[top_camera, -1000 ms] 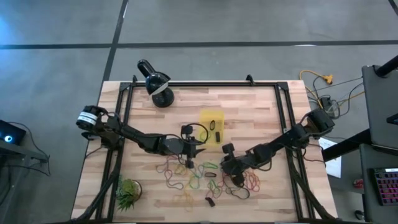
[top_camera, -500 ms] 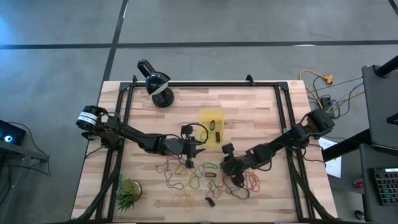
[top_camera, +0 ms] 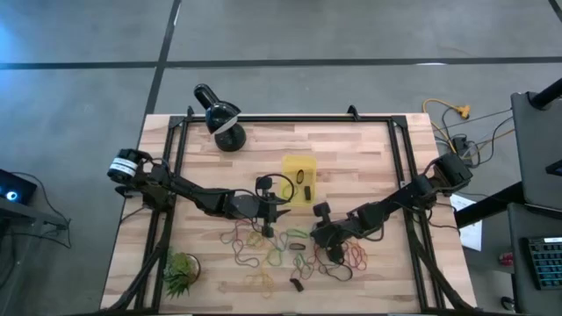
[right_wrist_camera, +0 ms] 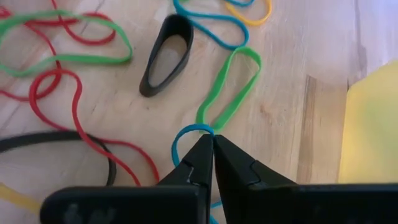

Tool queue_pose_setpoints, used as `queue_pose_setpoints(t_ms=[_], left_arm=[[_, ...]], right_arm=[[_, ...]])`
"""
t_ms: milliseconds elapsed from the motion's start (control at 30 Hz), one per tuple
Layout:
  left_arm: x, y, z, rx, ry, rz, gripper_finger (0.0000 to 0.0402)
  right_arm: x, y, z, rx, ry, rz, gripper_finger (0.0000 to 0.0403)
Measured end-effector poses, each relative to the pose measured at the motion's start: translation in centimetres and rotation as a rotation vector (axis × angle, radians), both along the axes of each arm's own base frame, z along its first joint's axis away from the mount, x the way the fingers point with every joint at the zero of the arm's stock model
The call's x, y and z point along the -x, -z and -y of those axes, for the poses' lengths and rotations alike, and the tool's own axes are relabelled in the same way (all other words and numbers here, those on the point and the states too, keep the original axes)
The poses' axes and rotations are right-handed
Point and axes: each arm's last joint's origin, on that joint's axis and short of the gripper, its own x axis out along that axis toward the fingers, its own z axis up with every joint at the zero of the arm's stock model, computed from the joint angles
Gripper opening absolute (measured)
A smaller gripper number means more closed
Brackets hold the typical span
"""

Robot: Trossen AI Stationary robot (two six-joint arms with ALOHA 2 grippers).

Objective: Pick and place rubber bands into bin
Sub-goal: Put the blue rubber band into the yellow bin

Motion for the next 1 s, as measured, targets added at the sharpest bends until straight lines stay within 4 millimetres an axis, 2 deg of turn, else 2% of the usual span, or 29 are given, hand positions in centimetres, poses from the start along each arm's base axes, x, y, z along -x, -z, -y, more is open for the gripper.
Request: queue_pose_setpoints(t_ms=[233,467,633,767,900,1000], left_arm=[[0.0,0.0,0.0,0.000,0.000,0.000,0.0103],[0.1,0.2,0.0,-0.003,0.000,-0.017,0.0103],[0.1,0.3,0.0,-0.006,0.000,-0.034,0.0103],[0.2,0.5,0.0,-0.009,-0.001,-0.051,0.0103],[0.2,0.5,0.0,-0.010,-0.001,-0.052,0.0103],[0.2,0.5,0.0,-0.010,-0.001,-0.053,0.0103]], right_arm=[[-0.4,-0.7,-0.1,0.019,0.007,0.045,0.0009],[-0.8,-3.0,-0.2,0.037,-0.012,0.127,0.0009],[-0.4,-5.5,0.2,0.101,-0.002,0.218,0.0009],[0.2,-8.1,0.8,0.221,0.046,0.312,0.0009],[0.9,-10.7,1.8,0.349,0.101,0.393,0.0009],[1.5,-12.5,2.8,0.382,0.124,0.439,0.0009]])
